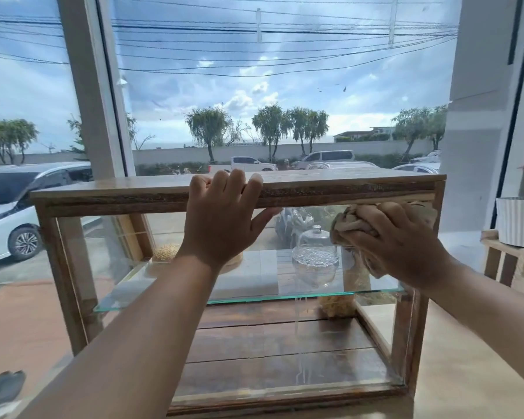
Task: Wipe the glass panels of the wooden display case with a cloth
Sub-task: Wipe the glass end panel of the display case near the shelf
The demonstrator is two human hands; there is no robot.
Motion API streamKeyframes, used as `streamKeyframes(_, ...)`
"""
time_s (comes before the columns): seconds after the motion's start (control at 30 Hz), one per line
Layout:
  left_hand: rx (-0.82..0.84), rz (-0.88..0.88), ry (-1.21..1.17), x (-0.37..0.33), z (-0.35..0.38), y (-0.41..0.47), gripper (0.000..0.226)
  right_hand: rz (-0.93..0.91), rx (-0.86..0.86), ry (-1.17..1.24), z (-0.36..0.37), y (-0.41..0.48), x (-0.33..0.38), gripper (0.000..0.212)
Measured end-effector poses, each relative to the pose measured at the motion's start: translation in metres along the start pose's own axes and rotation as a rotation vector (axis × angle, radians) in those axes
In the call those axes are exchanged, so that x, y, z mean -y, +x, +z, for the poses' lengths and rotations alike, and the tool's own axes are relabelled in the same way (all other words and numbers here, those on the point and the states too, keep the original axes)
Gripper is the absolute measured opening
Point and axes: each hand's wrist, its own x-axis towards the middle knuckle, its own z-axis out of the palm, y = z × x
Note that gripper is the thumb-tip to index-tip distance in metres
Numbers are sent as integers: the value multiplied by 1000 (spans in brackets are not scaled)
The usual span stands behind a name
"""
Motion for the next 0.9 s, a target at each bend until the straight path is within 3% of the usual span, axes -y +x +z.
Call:
streamKeyframes(0.17,-8,1,1,1,0,0,57,115,-41,-32,4,7,15,20)
streamKeyframes(0.4,-3,-3,-7,0,0,-1,57,-69,47,-56,-6,-14,-9,30)
streamKeyframes(0.57,-16,-6,-10,1,1,-1,58,151,16,-58,-4,6,14,26)
streamKeyframes(0.77,-19,-8,-7,1,0,-1,57,-20,116,4,-7,-22,22,32)
streamKeyframes(0.9,-24,-10,-17,0,3,-1,56,112,111,-30,-19,-27,3,23)
